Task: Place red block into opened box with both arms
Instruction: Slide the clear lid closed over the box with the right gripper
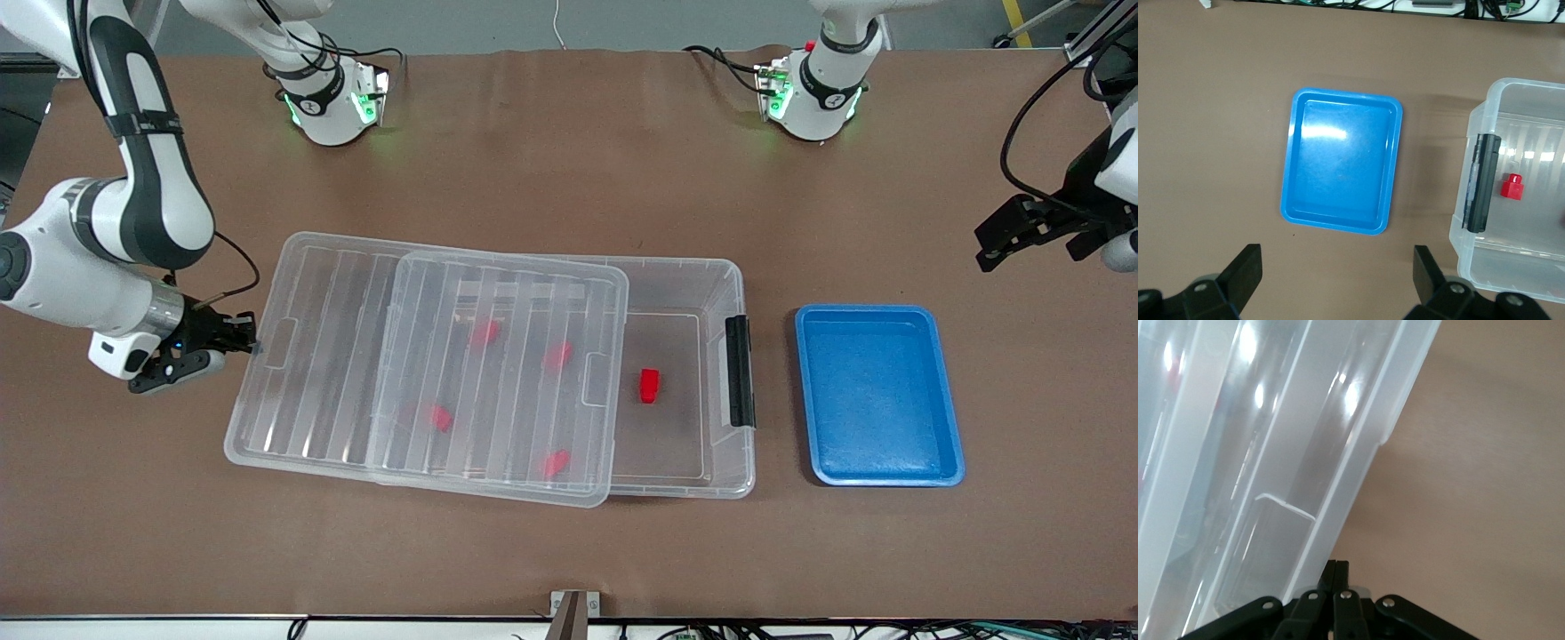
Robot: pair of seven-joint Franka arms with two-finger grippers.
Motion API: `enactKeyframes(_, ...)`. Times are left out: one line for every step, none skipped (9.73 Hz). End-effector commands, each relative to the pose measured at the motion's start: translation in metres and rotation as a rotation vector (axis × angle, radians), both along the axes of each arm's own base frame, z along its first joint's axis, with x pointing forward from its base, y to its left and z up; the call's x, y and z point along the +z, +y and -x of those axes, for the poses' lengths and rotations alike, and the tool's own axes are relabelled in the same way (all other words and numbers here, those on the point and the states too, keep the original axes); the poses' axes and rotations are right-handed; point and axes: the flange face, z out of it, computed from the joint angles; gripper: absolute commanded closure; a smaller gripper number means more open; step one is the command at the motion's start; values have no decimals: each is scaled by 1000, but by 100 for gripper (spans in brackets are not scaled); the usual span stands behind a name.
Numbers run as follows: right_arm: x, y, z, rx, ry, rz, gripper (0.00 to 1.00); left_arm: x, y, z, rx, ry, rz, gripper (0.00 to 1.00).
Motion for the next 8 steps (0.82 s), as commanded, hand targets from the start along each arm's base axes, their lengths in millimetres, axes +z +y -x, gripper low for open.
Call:
enactKeyframes(-9, 33, -8, -7, -4, -46, 100, -13, 12, 18, -36, 52, 5, 0)
enactKeyframes(-11, 53, -12, -25, 0, -52, 100, -15, 18, 23, -56, 93, -1, 0)
enactKeyframes(-13, 71, -16, -37, 6, -58, 100, -18, 20, 24, -59, 106, -5, 0)
enactKeyframes(-15, 86, -19, -45, 13, -65, 100, -23, 20, 25, -59, 118, -9, 0)
enactKeyframes(-17, 96, -20, -52, 16, -70, 100, -23, 21, 28, -58, 119, -13, 0)
enactKeyframes(-22, 101, -21, -62, 18, -71, 100, -27, 21, 29, -60, 130, -18, 0)
enactKeyframes(-20, 111, -22, -58, 16, -75, 100, -31, 21, 29, -58, 143, -18, 0)
enactKeyframes(-20, 111, -24, -67, 23, -76, 100, -32, 21, 29, -58, 145, -18, 0)
